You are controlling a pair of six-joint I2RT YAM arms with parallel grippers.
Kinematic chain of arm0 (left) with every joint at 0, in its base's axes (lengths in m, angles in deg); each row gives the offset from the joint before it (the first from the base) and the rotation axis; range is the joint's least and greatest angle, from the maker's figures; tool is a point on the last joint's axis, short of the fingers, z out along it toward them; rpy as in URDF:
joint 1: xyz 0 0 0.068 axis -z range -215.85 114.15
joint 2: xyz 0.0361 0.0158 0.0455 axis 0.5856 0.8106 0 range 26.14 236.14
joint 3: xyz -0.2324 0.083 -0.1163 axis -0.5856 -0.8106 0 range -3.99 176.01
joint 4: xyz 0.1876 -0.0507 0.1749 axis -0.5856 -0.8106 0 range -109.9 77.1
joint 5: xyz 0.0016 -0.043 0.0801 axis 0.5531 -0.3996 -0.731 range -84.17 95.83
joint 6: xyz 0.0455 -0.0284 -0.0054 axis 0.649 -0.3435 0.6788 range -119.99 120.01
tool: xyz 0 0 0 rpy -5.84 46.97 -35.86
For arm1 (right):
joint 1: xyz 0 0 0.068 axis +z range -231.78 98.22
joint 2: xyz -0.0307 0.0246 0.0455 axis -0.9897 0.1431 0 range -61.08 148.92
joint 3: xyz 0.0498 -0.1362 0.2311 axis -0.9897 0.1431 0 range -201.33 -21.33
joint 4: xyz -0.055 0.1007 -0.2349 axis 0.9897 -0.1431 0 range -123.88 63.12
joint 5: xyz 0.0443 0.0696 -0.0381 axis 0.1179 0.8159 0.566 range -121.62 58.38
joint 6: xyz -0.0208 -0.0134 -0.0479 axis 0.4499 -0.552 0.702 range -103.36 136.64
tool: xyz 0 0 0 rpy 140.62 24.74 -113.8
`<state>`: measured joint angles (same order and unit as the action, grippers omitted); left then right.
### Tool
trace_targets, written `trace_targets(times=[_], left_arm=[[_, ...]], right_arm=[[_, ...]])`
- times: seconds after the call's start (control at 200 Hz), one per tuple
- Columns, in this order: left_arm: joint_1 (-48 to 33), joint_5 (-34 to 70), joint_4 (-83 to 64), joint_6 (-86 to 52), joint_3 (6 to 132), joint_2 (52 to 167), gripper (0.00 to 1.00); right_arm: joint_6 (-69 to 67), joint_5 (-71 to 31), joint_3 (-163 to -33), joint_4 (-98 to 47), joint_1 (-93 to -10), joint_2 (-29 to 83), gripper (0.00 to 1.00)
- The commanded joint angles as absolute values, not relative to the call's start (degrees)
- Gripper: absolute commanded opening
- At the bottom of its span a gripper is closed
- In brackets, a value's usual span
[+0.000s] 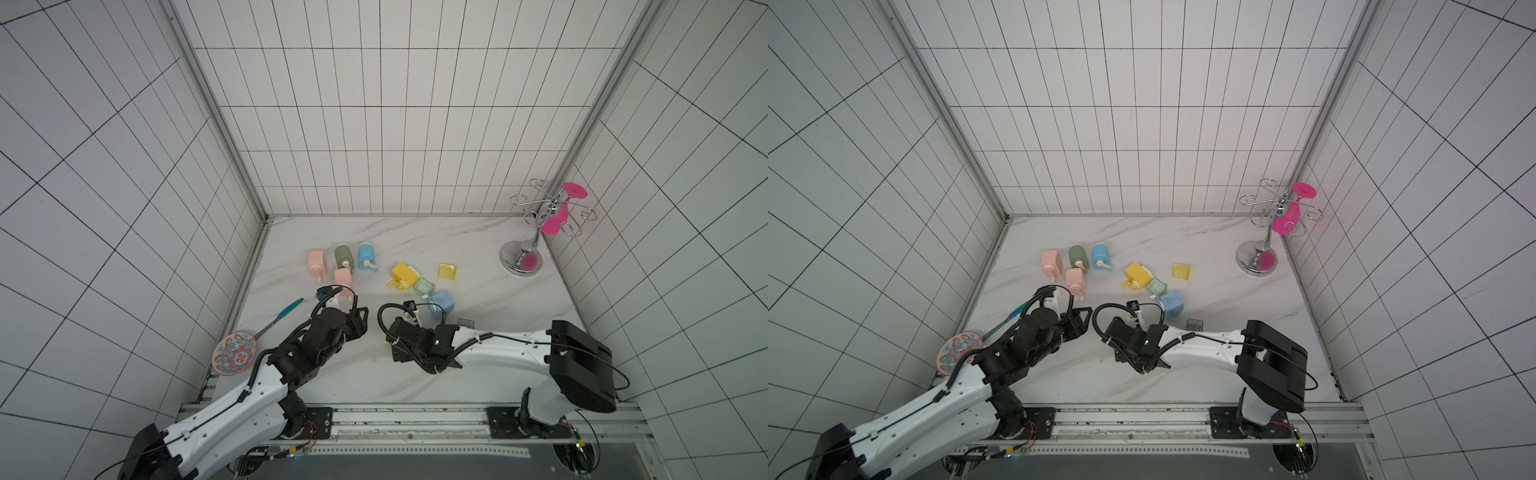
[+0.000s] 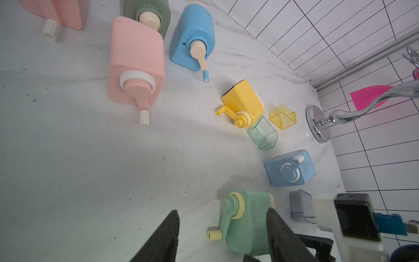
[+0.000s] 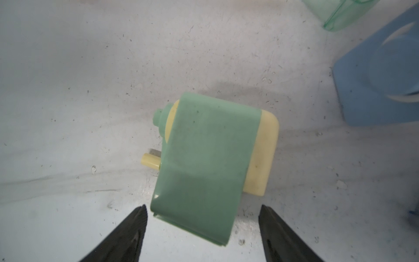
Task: Put the tray back into the pencil sharpener
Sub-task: Pick up the pencil sharpener from the center of the board.
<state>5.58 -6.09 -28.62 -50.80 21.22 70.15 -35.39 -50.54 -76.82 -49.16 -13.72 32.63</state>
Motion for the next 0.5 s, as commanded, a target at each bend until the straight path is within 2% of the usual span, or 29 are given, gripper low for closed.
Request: trace_targets(times=[0.0, 0.12, 0.495], left_arm=[[5.2, -7.4, -29.2, -51.4, 20.6, 69.2, 0.62], [5.1, -7.4, -29.4, -51.5, 20.6, 69.1, 0.62], [5.0, -7.0, -29.3, -51.2, 21.5, 69.3, 0.62]], right_arm=[[-37.6, -52.8, -81.0, -53.2, -13.2, 35.1, 0.73], [-37.9, -54.0, -82.4, -54.4, -13.2, 36.8, 0.63], [-37.0, -56.0, -83.0, -55.2, -13.2, 38.3, 0.49]])
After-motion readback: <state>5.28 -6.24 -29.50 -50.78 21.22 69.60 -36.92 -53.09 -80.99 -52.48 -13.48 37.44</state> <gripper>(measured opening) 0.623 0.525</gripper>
